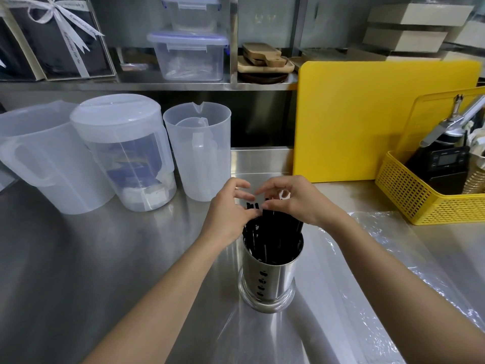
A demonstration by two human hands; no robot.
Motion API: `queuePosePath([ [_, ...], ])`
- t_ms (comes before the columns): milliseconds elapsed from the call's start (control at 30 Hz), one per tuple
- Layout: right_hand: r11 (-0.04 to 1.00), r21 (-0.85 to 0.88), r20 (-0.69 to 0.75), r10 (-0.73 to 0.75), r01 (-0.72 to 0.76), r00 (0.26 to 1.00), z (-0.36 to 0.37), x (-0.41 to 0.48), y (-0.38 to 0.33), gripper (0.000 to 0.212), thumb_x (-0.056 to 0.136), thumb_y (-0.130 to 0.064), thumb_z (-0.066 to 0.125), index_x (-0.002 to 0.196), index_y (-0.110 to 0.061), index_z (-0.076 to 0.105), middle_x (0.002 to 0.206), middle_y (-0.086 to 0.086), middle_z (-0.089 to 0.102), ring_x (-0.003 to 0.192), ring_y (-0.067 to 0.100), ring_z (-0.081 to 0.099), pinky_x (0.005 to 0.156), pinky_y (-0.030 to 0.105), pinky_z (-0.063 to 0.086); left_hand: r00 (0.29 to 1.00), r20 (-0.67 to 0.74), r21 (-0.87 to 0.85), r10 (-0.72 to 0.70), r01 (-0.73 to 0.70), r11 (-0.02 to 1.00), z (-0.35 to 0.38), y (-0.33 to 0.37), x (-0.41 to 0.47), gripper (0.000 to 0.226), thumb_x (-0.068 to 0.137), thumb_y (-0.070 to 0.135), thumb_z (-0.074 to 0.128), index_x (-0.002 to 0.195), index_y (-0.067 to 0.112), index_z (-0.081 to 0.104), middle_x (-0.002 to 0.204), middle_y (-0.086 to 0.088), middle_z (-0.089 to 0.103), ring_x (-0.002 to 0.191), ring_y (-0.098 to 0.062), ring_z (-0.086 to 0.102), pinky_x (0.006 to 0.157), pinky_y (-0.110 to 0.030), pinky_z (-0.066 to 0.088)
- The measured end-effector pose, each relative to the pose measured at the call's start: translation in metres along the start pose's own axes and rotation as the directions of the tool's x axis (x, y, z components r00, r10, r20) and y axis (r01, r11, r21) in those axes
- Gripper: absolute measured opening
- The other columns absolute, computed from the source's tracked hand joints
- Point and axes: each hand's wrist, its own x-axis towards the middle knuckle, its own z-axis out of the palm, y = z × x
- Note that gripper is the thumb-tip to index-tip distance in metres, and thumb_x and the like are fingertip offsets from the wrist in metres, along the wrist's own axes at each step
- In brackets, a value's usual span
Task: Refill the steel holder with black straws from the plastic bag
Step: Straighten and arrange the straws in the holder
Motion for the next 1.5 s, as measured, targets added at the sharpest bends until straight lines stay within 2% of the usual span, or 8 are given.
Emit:
queuePosePath([
  [367,0.995,-0.104,0.144,0.005,0.011,0.990,0.002,0.007,-0.004,0.020,0.084,-0.018,0.064,0.101,-0.012,0.071,0.087,-0.004,0.061,0.082,0.012,0.057,0.078,0.025,0.045,0.998,0.027,0.004,0.061,-0.061,0.998,0.001,0.003,-0.003,0.067,0.075,0.010,0.073,0.128,0.031,0.036,0.110,0.007,0.058,0.079,-0.025,0.067,0.071,-0.023,0.049],
  [567,0.998,-0.067,0.086,-0.010,0.016,0.996,0.005,0.009,-0.002,0.012,0.084,-0.014,0.063,0.089,-0.010,0.073,0.075,-0.012,0.058,0.072,0.005,0.053,0.066,0.011,0.040,0.997,0.059,-0.010,0.059,-0.059,0.998,0.001,0.002,-0.003,0.057,0.074,0.006,0.073,0.119,0.028,0.046,0.107,0.009,0.059,0.078,-0.015,0.066,0.072,-0.022,0.050],
  [733,0.990,-0.131,-0.011,-0.052,0.050,0.999,-0.005,0.011,-0.002,0.017,0.083,-0.021,0.065,0.094,-0.012,0.073,0.074,-0.014,0.057,0.074,0.007,0.052,0.077,0.026,0.038,0.990,0.106,0.010,0.095,-0.097,0.995,-0.001,0.001,0.001,0.041,0.069,0.018,0.079,0.094,0.038,0.054,0.102,0.011,0.064,0.099,-0.011,0.063,0.093,-0.031,0.049],
  [867,0.994,-0.081,-0.033,-0.078,0.075,0.996,-0.019,0.009,-0.013,0.015,0.083,-0.019,0.064,0.092,-0.011,0.073,0.073,-0.014,0.056,0.068,-0.002,0.051,0.063,0.008,0.037,0.985,0.115,0.014,0.126,-0.128,0.992,-0.005,0.006,0.003,0.029,0.073,0.026,0.076,0.097,0.031,0.061,0.099,0.013,0.066,0.104,-0.002,0.059,0.098,-0.027,0.044],
  [1000,0.993,-0.022,-0.042,-0.120,0.119,0.992,-0.030,0.008,-0.026,0.007,0.082,-0.016,0.065,0.085,-0.016,0.071,0.073,-0.008,0.058,0.064,-0.003,0.048,0.061,0.009,0.036,0.972,0.161,-0.070,0.173,-0.164,0.984,-0.005,0.018,0.003,0.015,0.082,0.023,0.066,0.093,0.034,0.064,0.096,0.009,0.070,0.103,-0.007,0.063,0.102,-0.037,0.045],
  [1133,0.987,0.019,-0.072,-0.155,0.157,0.985,-0.041,0.007,-0.040,0.005,0.082,-0.012,0.065,0.081,-0.013,0.069,0.074,-0.007,0.055,0.062,-0.004,0.051,0.060,0.008,0.038,0.946,0.247,-0.185,0.211,-0.168,0.968,-0.004,0.032,0.003,0.018,0.088,0.013,0.059,0.101,0.025,0.061,0.095,0.004,0.071,0.098,-0.008,0.067,0.094,-0.024,0.049],
  [1367,0.956,0.084,-0.212,-0.257,0.279,0.943,-0.049,-0.001,-0.052,0.010,0.083,-0.015,0.065,0.092,-0.018,0.065,0.074,-0.005,0.055,0.064,0.003,0.050,0.060,0.013,0.040,0.955,0.161,-0.319,0.248,-0.188,0.929,-0.015,0.062,0.003,0.016,0.088,0.000,0.053,0.092,0.013,0.061,0.080,-0.002,0.069,0.073,-0.007,0.070,0.081,-0.025,0.056],
  [1500,0.955,0.123,-0.278,-0.227,0.268,0.934,-0.054,-0.008,-0.042,0.016,0.085,-0.010,0.061,0.096,-0.021,0.064,0.068,-0.003,0.050,0.061,0.007,0.044,0.059,0.015,0.035,0.982,-0.039,-0.407,0.185,-0.185,0.895,-0.032,0.072,0.005,0.009,0.089,0.007,0.055,0.086,0.014,0.060,0.075,0.001,0.072,0.073,-0.011,0.071,0.076,-0.029,0.059],
])
